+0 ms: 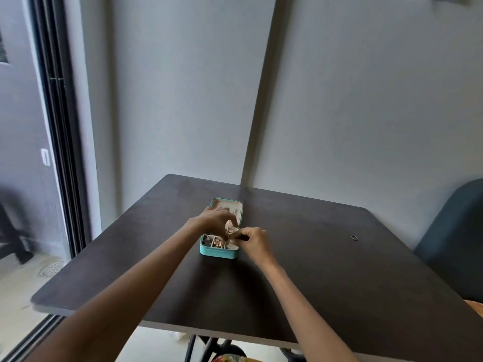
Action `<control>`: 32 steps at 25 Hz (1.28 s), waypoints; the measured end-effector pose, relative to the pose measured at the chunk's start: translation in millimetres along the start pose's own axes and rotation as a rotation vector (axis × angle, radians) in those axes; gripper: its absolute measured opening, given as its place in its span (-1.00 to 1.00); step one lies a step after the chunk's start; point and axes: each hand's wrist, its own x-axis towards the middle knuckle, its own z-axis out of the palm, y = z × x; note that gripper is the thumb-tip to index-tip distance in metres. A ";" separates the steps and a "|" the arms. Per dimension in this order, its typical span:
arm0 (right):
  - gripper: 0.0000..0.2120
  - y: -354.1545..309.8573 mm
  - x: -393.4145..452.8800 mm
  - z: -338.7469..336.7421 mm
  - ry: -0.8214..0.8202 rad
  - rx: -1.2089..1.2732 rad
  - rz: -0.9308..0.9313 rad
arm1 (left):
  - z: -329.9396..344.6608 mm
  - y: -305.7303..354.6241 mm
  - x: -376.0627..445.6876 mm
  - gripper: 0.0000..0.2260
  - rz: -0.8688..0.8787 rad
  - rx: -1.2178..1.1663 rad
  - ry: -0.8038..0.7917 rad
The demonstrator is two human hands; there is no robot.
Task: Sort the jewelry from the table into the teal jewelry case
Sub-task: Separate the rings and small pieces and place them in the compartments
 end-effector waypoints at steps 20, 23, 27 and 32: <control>-0.87 -5.2 -12.6 -0.2 0.047 -0.099 0.054 | 1.7 -0.6 -3.4 -0.41 0.011 0.106 0.039; -0.86 -5.9 -13.4 4.2 0.096 -0.137 0.054 | 0.3 2.9 -1.7 -0.38 0.019 0.158 0.047; -0.84 -7.5 -13.2 4.7 0.076 -0.222 0.024 | 0.7 4.7 -0.3 -0.33 0.011 0.197 0.095; -0.84 -10.7 -7.2 -2.7 -0.031 -0.257 0.026 | 2.6 0.1 -2.9 -0.31 -0.001 0.186 0.127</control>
